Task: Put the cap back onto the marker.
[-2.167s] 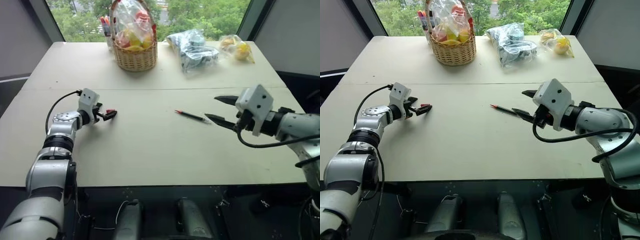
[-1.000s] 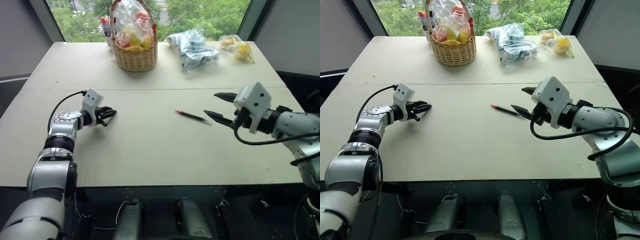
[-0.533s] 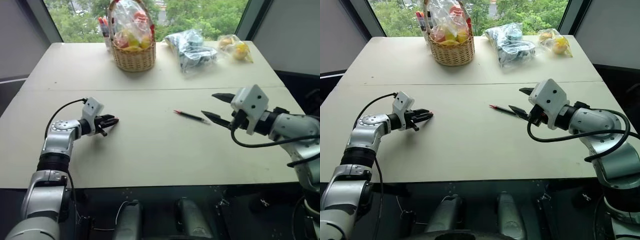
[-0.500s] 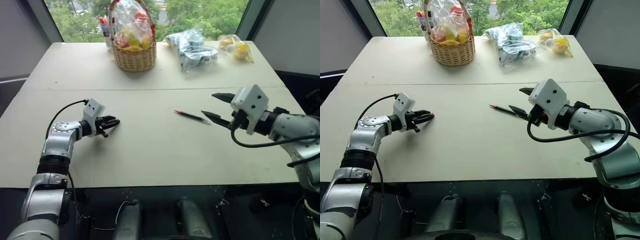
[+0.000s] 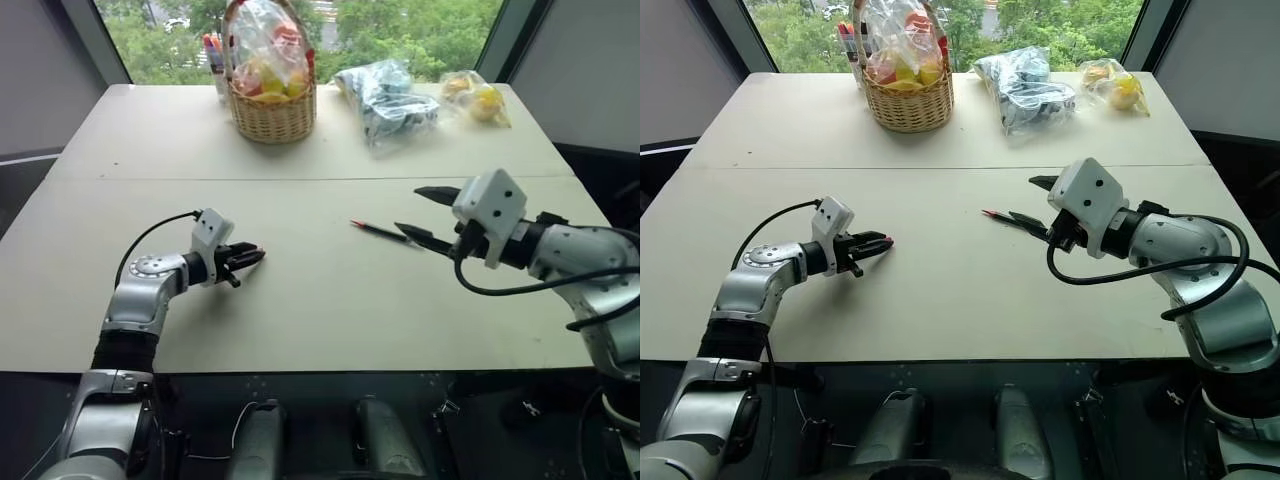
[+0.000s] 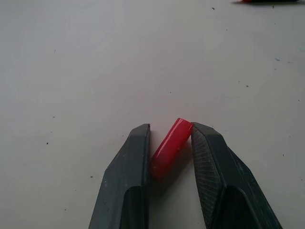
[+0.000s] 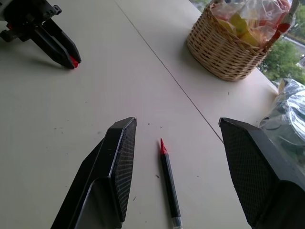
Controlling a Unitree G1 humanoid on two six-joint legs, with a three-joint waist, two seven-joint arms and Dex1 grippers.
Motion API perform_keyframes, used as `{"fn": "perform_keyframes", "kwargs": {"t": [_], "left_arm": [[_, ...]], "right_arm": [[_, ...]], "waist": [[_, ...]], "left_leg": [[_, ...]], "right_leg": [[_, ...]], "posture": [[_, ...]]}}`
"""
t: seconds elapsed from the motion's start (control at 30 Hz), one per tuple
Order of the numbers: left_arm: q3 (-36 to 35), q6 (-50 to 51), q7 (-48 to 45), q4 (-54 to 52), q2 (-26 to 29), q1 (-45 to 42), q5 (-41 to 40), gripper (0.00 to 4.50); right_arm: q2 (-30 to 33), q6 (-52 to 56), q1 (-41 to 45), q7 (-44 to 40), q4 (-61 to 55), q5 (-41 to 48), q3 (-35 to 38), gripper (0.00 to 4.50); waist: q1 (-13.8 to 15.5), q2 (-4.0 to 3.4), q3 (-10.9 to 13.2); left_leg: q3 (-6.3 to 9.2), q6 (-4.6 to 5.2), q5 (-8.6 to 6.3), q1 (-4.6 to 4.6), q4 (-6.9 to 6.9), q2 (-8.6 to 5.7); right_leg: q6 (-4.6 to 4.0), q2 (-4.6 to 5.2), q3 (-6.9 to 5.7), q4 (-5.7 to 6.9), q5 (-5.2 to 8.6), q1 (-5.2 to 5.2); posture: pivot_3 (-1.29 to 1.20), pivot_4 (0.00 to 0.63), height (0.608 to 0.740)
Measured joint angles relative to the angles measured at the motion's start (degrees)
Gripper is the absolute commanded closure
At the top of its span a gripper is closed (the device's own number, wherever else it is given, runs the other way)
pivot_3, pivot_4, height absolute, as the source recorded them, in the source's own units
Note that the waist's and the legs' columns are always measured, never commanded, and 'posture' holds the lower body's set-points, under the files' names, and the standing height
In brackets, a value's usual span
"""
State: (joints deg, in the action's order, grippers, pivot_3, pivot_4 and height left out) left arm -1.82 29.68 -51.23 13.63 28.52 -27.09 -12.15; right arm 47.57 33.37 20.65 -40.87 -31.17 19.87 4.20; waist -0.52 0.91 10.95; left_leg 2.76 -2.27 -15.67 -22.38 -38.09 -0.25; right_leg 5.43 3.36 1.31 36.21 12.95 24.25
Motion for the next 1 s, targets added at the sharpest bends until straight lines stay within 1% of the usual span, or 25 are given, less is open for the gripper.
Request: {"fn": "perform_keyframes", "kwargs": {"t": [0.43,0.67,1.0], "left_arm": [[-0.1,0.3,4.6,-3.8,0.6,2.7,-1.2,3.51],[-2.9,0.2,5.1,-5.0,3.8,5.7,-3.2,3.51],[-3.2,-0.7,5.4,-4.7,3.1,6.0,-3.6,3.51]], "right_arm": [[-0.2,0.0,0.1,-0.5,0.0,0.2,-1.1,1.67],[-0.8,0.0,2.1,-1.5,1.2,0.1,-2.5,1.67],[-1.5,-0.7,2.8,-2.2,2.1,-0.5,-3.6,1.67]], "waist": [[-0.2,0.00,0.0],[-0.3,-0.01,0.0],[-0.1,0.00,0.0]], "left_leg": [[0.01,0.00,0.00,0.01,0.02,0.04],[0.00,0.00,0.00,0.00,0.05,0.07],[-0.01,0.00,0.00,-0.02,0.03,0.04]], "right_leg": [[-0.01,-0.05,0.00,0.00,0.00,0.03],[-0.02,-0.08,0.01,0.00,0.01,0.07],[-0.01,-0.03,0.01,-0.02,0.00,0.07]], "posture": [[0.00,0.150,0.740],[0.00,0.150,0.740],[0.00,0.150,0.740]]}}
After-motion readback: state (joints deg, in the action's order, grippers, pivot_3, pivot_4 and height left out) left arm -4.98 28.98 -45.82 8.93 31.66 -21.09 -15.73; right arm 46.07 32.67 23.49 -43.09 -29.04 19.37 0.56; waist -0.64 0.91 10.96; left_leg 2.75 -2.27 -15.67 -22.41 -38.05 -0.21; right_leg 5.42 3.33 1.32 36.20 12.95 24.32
